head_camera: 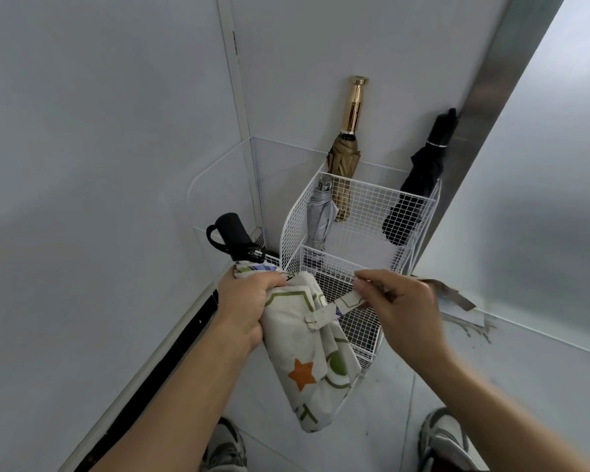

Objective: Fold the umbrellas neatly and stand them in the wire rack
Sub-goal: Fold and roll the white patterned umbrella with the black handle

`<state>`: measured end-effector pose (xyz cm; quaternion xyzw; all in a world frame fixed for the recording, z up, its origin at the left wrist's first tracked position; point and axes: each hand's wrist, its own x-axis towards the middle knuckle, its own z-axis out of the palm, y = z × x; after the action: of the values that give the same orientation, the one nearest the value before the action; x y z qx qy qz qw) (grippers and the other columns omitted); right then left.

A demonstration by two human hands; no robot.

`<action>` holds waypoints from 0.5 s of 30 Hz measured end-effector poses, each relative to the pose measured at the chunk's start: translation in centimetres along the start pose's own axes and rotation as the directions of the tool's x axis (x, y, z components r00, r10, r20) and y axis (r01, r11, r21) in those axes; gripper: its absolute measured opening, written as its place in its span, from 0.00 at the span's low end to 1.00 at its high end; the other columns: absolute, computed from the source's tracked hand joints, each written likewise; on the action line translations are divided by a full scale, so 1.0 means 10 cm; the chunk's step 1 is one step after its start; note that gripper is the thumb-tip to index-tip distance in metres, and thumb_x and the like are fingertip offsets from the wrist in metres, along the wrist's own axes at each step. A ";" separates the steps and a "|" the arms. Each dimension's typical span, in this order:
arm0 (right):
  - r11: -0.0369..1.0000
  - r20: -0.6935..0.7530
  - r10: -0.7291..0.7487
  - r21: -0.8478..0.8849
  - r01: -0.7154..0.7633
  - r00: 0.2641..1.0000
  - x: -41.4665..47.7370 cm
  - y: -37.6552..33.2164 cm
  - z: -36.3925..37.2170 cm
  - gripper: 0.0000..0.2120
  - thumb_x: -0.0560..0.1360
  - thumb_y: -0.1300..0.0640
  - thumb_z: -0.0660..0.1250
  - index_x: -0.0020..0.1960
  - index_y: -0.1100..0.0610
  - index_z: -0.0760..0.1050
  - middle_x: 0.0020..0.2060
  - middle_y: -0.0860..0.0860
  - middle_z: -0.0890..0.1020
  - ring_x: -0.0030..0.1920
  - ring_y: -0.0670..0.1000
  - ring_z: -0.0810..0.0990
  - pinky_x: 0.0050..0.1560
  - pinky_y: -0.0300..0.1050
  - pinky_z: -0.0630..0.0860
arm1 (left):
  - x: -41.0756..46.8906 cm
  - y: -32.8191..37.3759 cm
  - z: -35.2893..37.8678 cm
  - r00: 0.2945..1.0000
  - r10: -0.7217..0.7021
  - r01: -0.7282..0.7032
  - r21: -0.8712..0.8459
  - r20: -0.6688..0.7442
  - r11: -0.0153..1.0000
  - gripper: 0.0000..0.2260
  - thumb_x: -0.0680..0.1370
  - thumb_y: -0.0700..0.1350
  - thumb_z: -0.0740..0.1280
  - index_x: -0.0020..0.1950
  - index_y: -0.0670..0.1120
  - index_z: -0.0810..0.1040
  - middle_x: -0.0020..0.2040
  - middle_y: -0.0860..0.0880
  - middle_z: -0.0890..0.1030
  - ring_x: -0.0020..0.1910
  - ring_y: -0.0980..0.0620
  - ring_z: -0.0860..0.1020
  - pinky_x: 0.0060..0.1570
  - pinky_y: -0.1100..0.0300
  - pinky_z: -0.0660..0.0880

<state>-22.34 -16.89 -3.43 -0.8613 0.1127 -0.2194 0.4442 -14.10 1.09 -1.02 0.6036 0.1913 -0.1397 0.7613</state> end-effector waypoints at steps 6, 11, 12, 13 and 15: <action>0.928 0.220 0.289 0.174 -0.329 0.932 -0.08 -0.06 0.23 0.09 0.73 0.62 0.74 0.41 0.48 0.84 0.33 0.41 0.85 0.35 0.38 0.82 0.37 0.31 0.76 | -0.26 0.11 0.12 0.905 -0.088 0.215 -0.267 0.417 0.939 0.07 0.66 0.37 0.67 0.43 0.42 0.77 0.35 0.44 0.78 0.30 0.46 0.79 0.33 0.55 0.80; 0.514 0.692 0.503 0.243 -0.822 0.519 -0.16 -0.15 0.30 0.20 0.80 0.68 0.62 0.37 0.54 0.87 0.35 0.53 0.86 0.35 0.49 0.83 0.38 0.43 0.81 | -0.25 0.13 0.08 0.851 0.004 0.228 -0.376 0.525 0.898 0.06 0.65 0.36 0.66 0.39 0.43 0.74 0.33 0.45 0.76 0.29 0.45 0.78 0.31 0.54 0.79; 0.460 0.723 0.494 0.255 -0.851 0.483 -0.17 -0.11 0.30 0.18 0.81 0.66 0.60 0.44 0.56 0.86 0.38 0.54 0.85 0.39 0.52 0.84 0.45 0.47 0.82 | -0.24 0.12 0.07 0.841 0.015 0.232 -0.387 0.540 0.892 0.06 0.64 0.36 0.66 0.39 0.43 0.75 0.33 0.45 0.77 0.29 0.45 0.79 0.31 0.54 0.79; 0.426 0.747 0.479 0.260 -0.866 0.461 -0.19 -0.13 0.30 0.14 0.81 0.65 0.59 0.52 0.59 0.84 0.42 0.56 0.85 0.45 0.55 0.83 0.54 0.54 0.81 | -0.23 0.10 0.05 0.826 0.030 0.236 -0.393 0.563 0.889 0.06 0.63 0.36 0.68 0.38 0.43 0.76 0.33 0.44 0.78 0.29 0.45 0.79 0.30 0.53 0.80; 0.336 0.801 0.441 0.271 -0.902 0.405 -0.25 -0.15 0.32 0.11 0.81 0.67 0.60 0.57 0.61 0.80 0.45 0.60 0.85 0.50 0.61 0.83 0.60 0.62 0.77 | -0.21 0.10 0.03 0.766 0.076 0.233 -0.386 0.639 0.893 0.13 0.56 0.38 0.77 0.38 0.43 0.81 0.36 0.43 0.80 0.32 0.45 0.81 0.32 0.52 0.80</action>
<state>-23.05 -12.73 -4.53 -0.5060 0.2484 0.2626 0.7832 -15.49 1.02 0.90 0.3213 -0.0263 -0.3216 0.8903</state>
